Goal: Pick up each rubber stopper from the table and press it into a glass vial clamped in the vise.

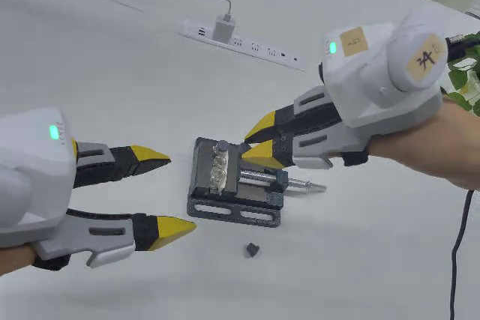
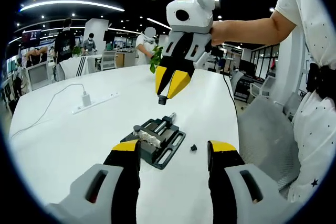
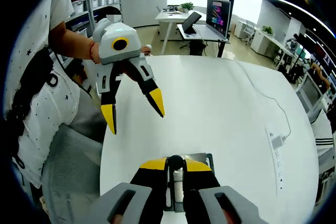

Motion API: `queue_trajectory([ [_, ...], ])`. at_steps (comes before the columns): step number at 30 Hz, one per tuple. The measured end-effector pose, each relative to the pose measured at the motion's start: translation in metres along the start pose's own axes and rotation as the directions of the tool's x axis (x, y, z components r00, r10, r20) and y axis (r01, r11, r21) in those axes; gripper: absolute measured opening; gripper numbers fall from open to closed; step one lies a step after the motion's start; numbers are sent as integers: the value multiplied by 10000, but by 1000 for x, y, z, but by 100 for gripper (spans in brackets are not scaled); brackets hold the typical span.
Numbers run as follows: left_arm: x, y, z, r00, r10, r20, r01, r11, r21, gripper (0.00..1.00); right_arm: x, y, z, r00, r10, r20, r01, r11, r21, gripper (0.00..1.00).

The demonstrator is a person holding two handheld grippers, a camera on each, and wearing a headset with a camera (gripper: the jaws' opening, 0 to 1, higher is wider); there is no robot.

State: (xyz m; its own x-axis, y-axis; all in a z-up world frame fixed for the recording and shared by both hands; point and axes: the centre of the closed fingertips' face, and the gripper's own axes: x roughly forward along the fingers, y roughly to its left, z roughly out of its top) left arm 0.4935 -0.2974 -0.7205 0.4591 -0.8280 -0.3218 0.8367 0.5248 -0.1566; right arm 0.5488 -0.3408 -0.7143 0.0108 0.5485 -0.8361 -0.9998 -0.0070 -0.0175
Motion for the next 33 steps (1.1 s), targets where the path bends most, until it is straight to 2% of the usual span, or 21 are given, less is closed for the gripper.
queue_trajectory([
  [9,3,2,-10,9998,-135,-149,132,9998,-158,60,27,-19,-19,9968,-147,-784,137,9998,-125,6],
  [15,5,2,-14,9995,-202,-223,198,9997,-160,63,42,-27,-26,9942,-104,-1069,74,9996,-289,6],
  [23,7,4,-14,9995,-250,-210,246,9995,-177,64,57,-27,-36,9892,-99,-1460,25,9987,-509,6],
  [26,7,6,-12,9998,-222,11,222,9997,-69,66,60,-28,-38,9886,-91,-1506,16,9988,-495,6],
  [33,8,6,-17,9995,-300,-105,298,9994,-183,67,64,-28,-41,9864,-52,-1641,-38,9985,-545,6],
])
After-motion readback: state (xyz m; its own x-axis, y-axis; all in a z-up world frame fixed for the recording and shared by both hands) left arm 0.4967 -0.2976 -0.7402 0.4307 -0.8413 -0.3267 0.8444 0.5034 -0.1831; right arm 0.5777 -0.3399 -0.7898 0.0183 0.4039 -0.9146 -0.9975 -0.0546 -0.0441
